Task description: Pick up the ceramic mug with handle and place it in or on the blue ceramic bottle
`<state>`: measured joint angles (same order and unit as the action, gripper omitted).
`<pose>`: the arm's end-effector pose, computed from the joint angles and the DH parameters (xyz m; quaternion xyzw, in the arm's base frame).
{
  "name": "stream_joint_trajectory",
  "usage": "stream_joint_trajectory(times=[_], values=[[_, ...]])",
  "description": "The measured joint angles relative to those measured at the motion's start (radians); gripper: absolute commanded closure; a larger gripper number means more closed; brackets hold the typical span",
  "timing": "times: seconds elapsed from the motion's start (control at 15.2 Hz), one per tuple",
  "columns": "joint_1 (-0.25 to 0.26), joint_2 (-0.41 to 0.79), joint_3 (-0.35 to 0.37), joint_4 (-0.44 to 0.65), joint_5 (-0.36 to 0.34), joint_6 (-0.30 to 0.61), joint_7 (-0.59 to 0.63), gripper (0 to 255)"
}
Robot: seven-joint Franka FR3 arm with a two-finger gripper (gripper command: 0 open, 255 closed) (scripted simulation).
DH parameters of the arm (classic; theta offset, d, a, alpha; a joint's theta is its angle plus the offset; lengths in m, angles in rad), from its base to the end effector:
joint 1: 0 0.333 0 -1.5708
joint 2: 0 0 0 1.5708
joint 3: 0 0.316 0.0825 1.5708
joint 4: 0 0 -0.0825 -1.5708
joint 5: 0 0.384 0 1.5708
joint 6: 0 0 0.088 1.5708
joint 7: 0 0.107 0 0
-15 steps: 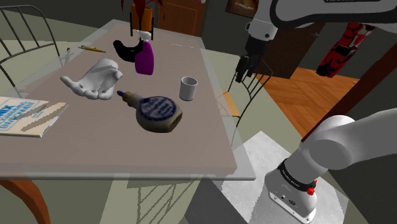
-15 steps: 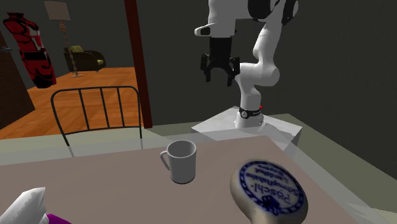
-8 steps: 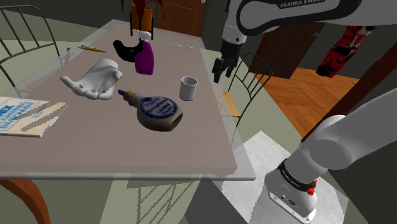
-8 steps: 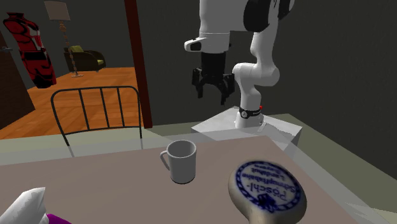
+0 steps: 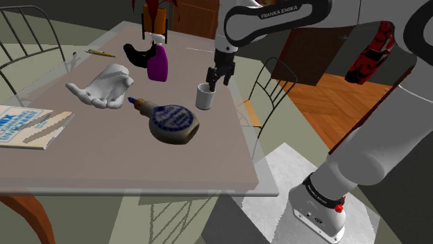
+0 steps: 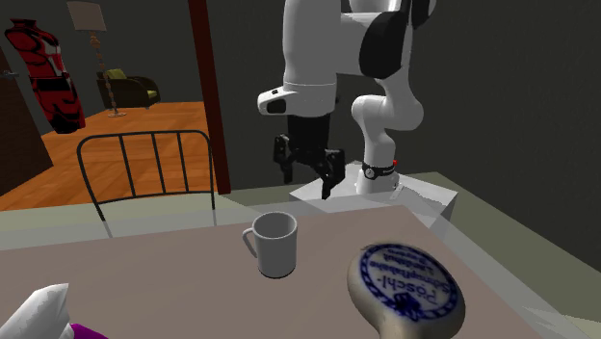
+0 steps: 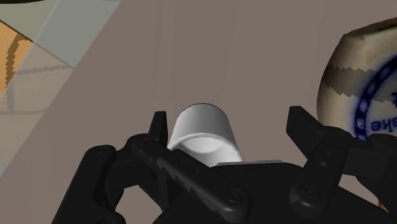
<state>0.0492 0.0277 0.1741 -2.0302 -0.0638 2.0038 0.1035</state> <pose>0.5385 0.1179 0.4285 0.9966 0.0740 -0.0222 0.0302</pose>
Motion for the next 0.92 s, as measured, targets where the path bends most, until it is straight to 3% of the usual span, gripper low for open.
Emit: stream_joint_trajectory(times=[0.4,0.92], values=[[0.03,0.249,0.009,0.234,-0.061,0.0,0.05,0],[0.038,0.316,0.005,0.229,-0.08,0.069,0.067,0]])
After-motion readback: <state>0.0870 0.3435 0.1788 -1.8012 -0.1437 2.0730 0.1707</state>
